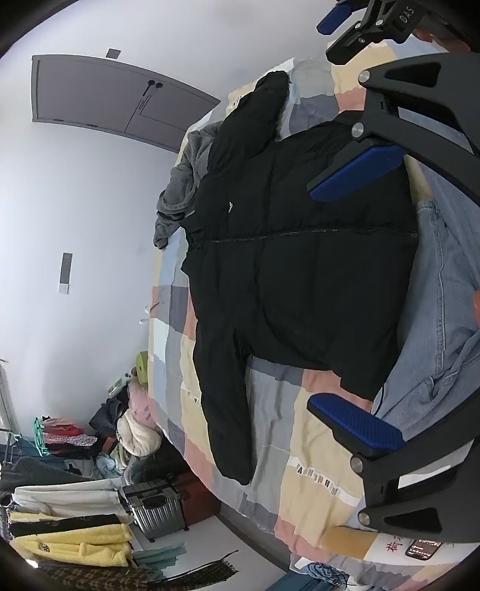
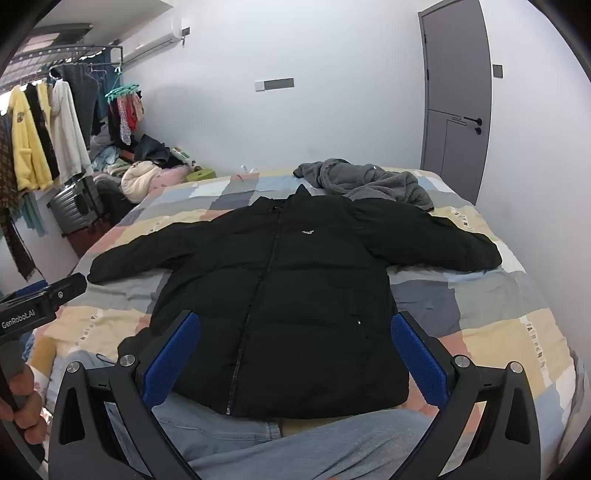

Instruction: Fold large clothes

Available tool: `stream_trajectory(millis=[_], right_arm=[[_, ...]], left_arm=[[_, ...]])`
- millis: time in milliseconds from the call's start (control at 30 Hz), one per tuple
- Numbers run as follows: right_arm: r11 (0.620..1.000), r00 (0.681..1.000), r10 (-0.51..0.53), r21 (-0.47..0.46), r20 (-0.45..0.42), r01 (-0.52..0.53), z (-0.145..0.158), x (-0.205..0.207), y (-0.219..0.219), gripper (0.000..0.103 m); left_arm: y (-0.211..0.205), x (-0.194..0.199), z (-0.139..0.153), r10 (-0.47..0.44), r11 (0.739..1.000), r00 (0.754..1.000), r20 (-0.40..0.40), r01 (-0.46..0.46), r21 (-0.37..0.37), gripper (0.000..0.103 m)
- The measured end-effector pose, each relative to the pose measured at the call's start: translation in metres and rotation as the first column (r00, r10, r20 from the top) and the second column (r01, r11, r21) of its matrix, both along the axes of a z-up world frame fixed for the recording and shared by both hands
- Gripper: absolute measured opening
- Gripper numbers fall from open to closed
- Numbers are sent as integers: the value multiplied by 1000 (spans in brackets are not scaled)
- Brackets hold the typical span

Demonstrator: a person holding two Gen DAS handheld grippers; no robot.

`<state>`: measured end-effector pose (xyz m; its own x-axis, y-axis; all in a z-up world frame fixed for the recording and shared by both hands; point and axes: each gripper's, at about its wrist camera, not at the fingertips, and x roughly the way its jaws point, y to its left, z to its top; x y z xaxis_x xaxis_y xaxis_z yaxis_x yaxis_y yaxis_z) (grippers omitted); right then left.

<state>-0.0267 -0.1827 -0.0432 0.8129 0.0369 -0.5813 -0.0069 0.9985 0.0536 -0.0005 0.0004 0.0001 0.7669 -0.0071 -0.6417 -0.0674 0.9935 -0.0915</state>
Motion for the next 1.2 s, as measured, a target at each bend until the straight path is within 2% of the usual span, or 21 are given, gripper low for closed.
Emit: stream_trajectory(millis=[367,567,1200], right_arm=[[1000,1000,0,-9,-3,0,2,-1,2,103],[1000,1000,1,-11,-7,-1,6,-2,-2,103],[999,1000,3,-40,-23,-4,4,1,5,103]], left_arm=[[-1,-1,0,-1,1000,1000,-10,1,-10,103],[-7,-4,2,-10,1000,1000,-10,10,14,103],[-3,-5,-2,-1,1000,999,-34,1,20,103]])
